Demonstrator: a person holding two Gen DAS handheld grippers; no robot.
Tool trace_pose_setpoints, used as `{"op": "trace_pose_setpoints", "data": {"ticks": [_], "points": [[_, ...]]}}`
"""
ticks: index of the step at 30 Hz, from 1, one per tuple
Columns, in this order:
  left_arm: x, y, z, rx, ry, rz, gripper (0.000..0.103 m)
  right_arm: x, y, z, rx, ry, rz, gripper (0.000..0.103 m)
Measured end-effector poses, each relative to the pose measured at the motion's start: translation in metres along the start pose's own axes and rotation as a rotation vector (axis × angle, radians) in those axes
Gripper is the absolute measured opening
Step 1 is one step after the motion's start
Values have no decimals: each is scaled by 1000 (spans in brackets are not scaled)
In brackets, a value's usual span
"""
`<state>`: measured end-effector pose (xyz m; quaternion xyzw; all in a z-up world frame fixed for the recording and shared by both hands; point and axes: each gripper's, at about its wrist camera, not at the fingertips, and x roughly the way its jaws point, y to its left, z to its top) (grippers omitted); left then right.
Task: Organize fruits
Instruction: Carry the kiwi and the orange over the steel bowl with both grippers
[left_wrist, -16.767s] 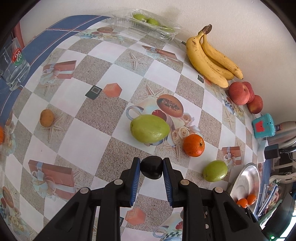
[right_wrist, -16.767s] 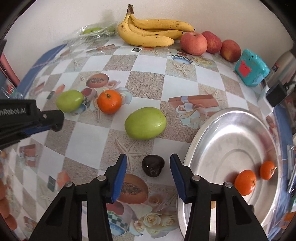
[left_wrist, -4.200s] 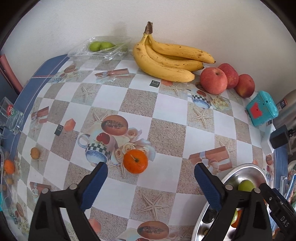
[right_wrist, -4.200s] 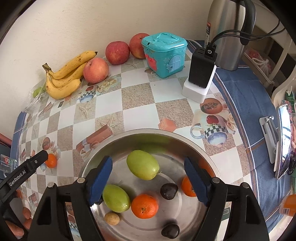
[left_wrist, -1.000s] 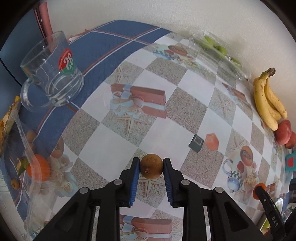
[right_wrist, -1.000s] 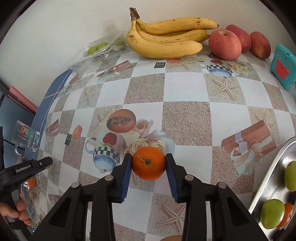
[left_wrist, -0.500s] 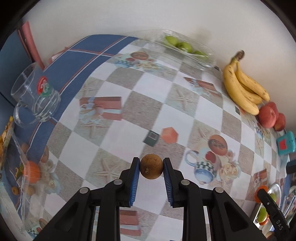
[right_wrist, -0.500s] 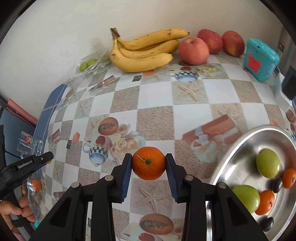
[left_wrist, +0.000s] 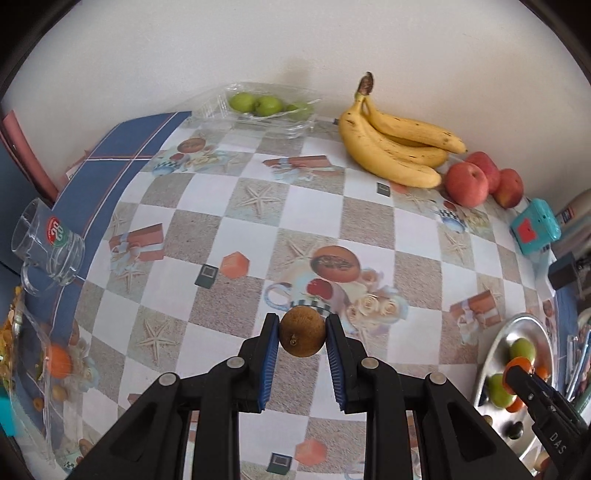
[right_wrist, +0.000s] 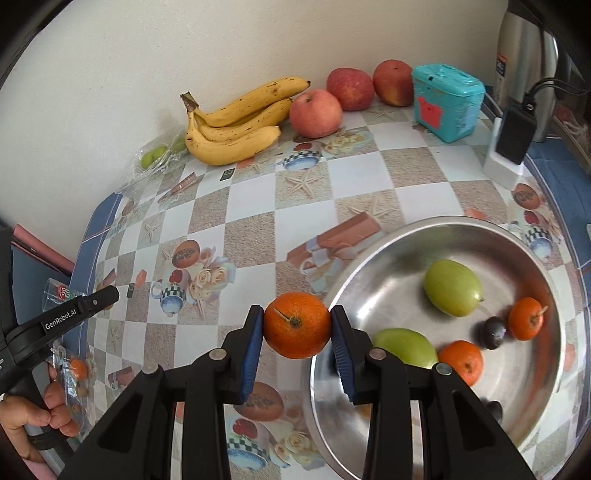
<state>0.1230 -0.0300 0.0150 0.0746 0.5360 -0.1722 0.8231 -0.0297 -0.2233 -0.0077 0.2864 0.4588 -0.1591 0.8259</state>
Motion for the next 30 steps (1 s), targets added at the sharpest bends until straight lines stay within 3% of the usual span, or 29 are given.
{"op": "trace_pose_setpoints", "data": {"ticks": [16,30], "points": [[-29,-58,-54,91,25,-41,27,-44,-26,-24,16,-29,6,38],[-31,-97,-91,173,40,-91,27,-56,-53,-55,34,6,-59,38]]}}
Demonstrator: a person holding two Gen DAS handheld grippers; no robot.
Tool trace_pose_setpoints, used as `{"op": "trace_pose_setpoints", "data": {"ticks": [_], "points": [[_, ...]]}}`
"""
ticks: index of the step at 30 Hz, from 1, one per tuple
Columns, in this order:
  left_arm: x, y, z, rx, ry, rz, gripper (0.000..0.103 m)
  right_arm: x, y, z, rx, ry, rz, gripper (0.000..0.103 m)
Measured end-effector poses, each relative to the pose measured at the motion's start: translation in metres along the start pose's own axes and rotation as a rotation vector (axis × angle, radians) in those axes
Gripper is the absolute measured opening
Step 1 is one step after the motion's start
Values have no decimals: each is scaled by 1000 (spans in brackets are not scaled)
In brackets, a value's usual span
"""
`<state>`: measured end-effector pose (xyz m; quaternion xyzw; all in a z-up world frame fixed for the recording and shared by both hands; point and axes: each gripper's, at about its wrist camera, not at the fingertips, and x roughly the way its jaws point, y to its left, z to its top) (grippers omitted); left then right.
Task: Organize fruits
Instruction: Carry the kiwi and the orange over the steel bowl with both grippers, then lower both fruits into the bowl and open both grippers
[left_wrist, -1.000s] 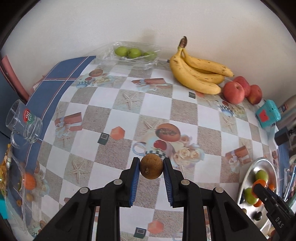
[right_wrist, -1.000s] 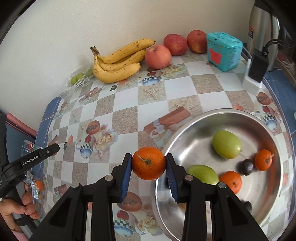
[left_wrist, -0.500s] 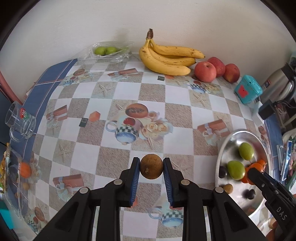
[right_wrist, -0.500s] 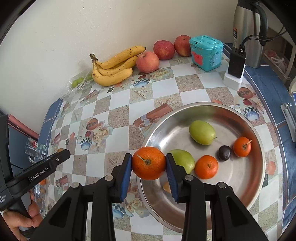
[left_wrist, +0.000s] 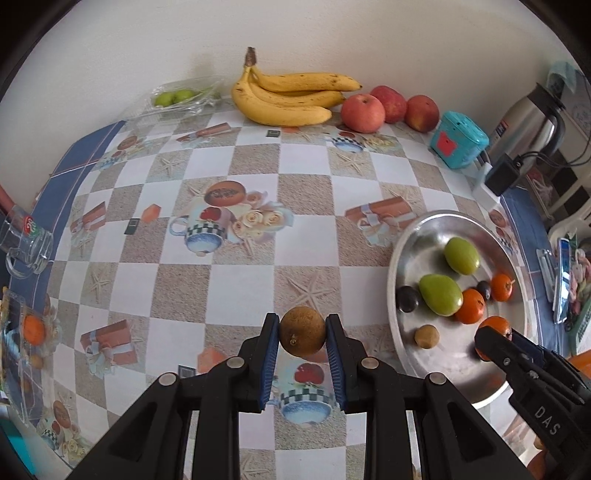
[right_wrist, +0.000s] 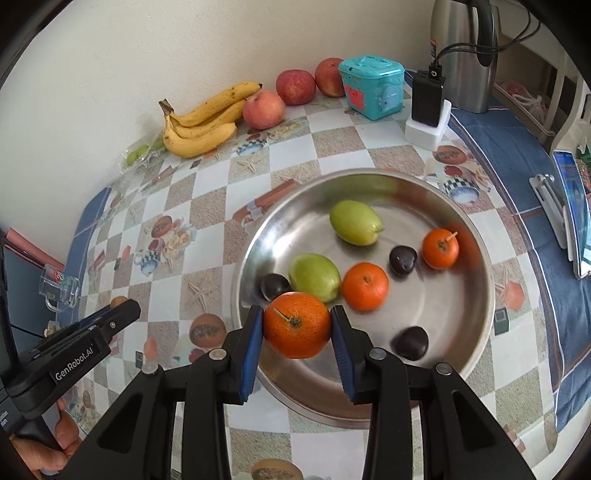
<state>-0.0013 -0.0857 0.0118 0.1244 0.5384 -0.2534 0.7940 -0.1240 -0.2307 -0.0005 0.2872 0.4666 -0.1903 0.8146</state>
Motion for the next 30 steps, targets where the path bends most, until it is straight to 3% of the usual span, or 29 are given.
{"op": "trace_pose_setpoints", "data": {"ticks": [7,15,22,30], "points": [[-7,-22,-1,48,-26,-18,27,-7,-1,-8,-35,-6,-56,38],[1,-42,-1,68,-3,-72,27,-10,3,-7,-79,-20,-102,38],[19,-53,-4,63,43,-122,28,4,-1,-9,-94,28,-130,38],[32,-63,-7,55,75,-166,27,27,-25,-14,-24,120,-141,38]]}}
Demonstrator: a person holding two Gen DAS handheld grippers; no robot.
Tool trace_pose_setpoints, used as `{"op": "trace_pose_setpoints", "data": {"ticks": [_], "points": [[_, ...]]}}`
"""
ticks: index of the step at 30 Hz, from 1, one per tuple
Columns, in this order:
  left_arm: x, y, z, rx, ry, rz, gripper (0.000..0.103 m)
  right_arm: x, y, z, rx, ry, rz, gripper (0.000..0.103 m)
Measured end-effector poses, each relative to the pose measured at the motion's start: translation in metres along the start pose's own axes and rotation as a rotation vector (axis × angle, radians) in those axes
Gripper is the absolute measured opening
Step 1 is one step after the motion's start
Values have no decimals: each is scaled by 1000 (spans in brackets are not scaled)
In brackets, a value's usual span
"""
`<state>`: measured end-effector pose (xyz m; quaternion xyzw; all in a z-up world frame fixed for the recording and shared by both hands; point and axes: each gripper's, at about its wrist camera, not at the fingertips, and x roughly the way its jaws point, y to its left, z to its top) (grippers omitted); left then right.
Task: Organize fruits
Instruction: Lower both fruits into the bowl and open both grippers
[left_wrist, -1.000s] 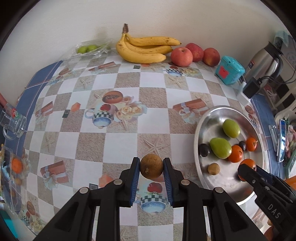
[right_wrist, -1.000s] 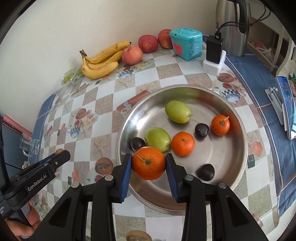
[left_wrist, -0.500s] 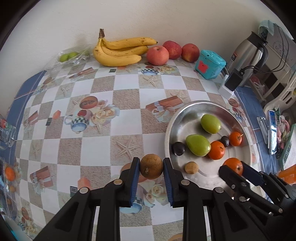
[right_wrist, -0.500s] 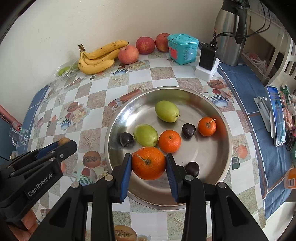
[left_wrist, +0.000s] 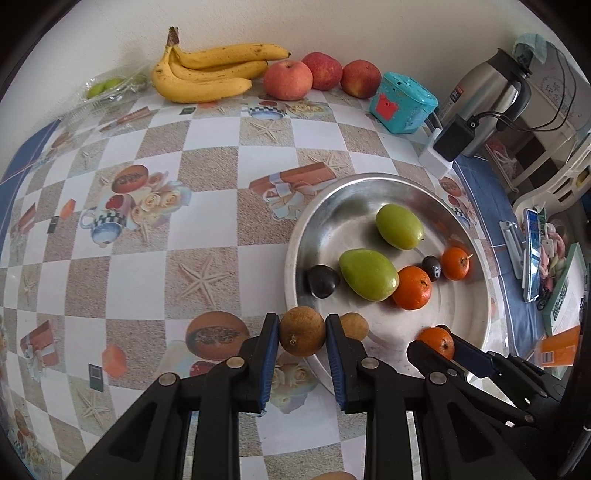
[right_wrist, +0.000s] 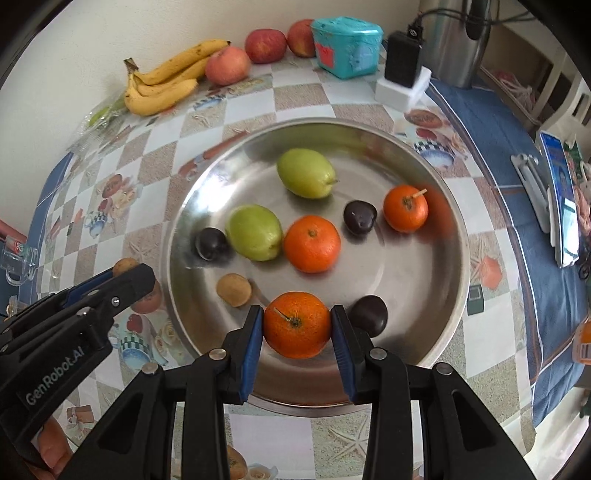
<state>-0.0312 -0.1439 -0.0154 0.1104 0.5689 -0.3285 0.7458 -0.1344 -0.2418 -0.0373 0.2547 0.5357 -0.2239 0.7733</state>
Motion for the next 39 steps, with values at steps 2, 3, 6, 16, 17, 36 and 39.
{"op": "trace_pose_setpoints", "data": {"ticks": [2,3,6,16,17,36,39], "points": [[3,-4,-1,5,9,-10,27,1,-3,0,6,7,-3,38],[4,-6,-1,8,11,-12,27,1,-5,0,9,9,-1,38],[8,-12,-2,18,20,-19,28,1,-6,-1,10,14,-4,38],[17,-25,-6,25,50,-37,28,0,-15,-3,1,27,-28,38],[18,-27,-7,26,51,-39,28,0,-16,-4,2,27,-28,38],[6,-24,-3,7,31,-58,40,-16,-26,3,37,-9,-13,39],[2,-18,-2,-15,25,-47,41,-20,-26,5,39,-26,-8,39]]}}
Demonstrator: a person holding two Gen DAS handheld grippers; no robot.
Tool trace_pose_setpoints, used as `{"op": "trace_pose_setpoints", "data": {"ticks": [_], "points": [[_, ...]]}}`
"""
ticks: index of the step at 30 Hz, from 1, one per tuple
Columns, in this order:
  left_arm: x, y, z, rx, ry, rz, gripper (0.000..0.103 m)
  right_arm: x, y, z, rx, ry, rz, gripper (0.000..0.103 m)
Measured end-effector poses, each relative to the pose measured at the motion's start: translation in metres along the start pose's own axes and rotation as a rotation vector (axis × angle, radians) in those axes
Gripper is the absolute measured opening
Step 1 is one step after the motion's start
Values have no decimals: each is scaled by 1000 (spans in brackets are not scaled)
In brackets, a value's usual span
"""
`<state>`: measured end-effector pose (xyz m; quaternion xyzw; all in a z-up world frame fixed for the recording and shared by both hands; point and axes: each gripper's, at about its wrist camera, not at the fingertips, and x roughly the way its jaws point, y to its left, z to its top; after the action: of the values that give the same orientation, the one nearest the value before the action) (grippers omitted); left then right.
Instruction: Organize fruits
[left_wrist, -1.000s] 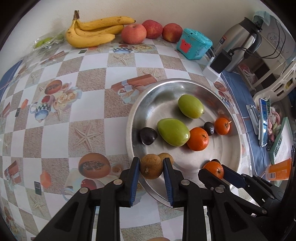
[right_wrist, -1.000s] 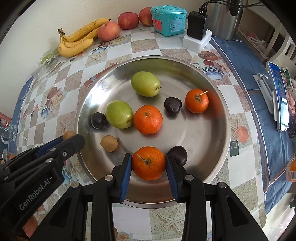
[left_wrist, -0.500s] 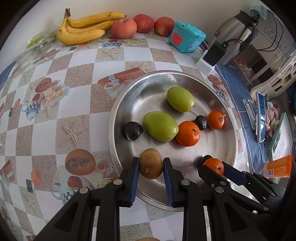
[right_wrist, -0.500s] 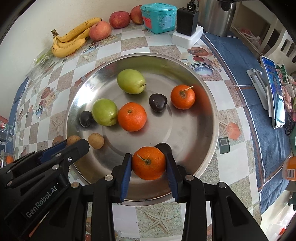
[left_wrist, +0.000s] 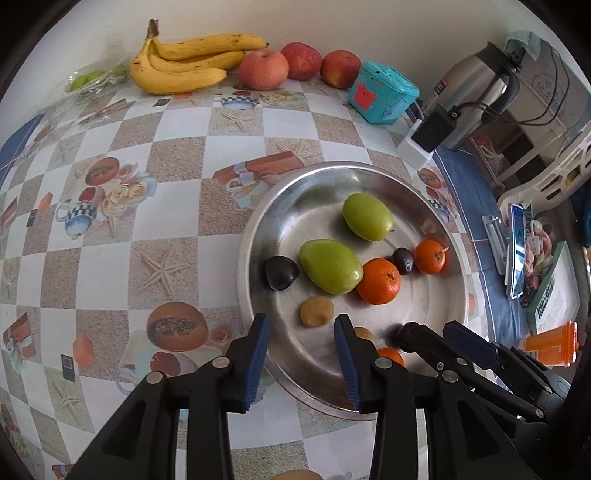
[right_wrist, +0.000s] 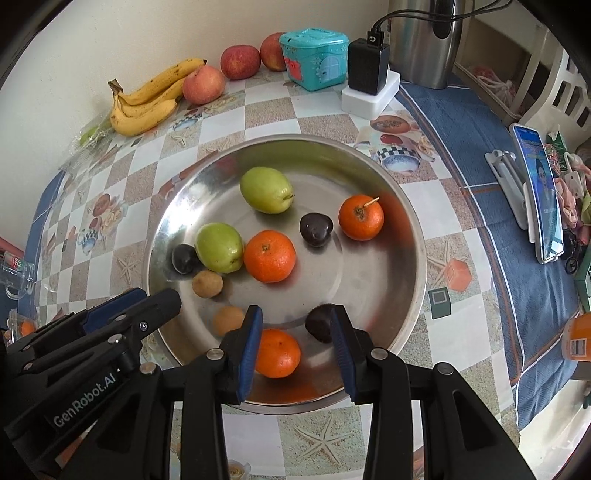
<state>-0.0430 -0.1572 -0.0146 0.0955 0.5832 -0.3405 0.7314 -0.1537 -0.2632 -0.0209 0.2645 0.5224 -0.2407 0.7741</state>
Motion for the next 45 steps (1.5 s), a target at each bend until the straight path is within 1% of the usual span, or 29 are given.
{"op": "trace_pose_setpoints", "data": {"ticks": [2,6,8,9,10,11,12,13,14,15,18,21,23,24,25,26,28,31,37,41,44,45], "points": [[-1,7,1,-19,-2,22,47,-2,1,0,-3,-7,3,39],[-4,30,2,-65,-14,119,54,0,3,0,-5,-5,4,39],[-4,43,2,-89,-18,170,65,1,2,1,-2,-3,3,39],[-4,50,2,-99,-19,206,67,1,2,1,1,-4,3,39],[-3,55,1,-103,-17,236,70,1,2,1,2,-5,3,42],[-2,62,1,-107,-13,273,73,1,2,1,2,-6,3,55],[-1,66,0,-109,-11,294,74,1,3,1,1,-10,2,62],[-1,70,0,-112,-11,311,78,1,4,2,-2,-15,2,67],[-1,74,0,-115,-13,328,81,0,5,3,-5,-20,2,67],[-1,78,0,-117,-16,343,82,0,6,3,-5,-25,5,67],[-2,85,0,-119,-18,361,84,-2,8,6,0,-35,16,68],[-2,88,1,-120,-19,367,88,-2,11,6,7,-32,21,68],[-3,90,1,-122,-23,375,98,-2,13,6,5,-34,25,68],[-4,93,1,-124,-27,381,100,-2,14,6,3,-36,28,68],[-5,94,1,-125,-29,384,102,-2,15,6,2,-38,33,71],[-5,96,0,-126,-31,387,102,-2,16,6,1,-43,37,79],[-6,99,0,-127,-32,390,103,-4,19,6,-5,-59,38,91],[-7,104,0,-126,-33,399,103,-6,21,7,-9,-83,40,91],[-15,112,2,-153,-52,397,103,-4,21,8,14,-89,57,91],[-24,112,0,-150,-87,452,103,-2,24,7,12,-80,83,91],[-28,112,-1,-138,-90,527,103,-1,29,5,-2,-74,85,91],[-29,112,-2,-131,-96,541,103,0,30,4,-6,-71,86,91]]}}
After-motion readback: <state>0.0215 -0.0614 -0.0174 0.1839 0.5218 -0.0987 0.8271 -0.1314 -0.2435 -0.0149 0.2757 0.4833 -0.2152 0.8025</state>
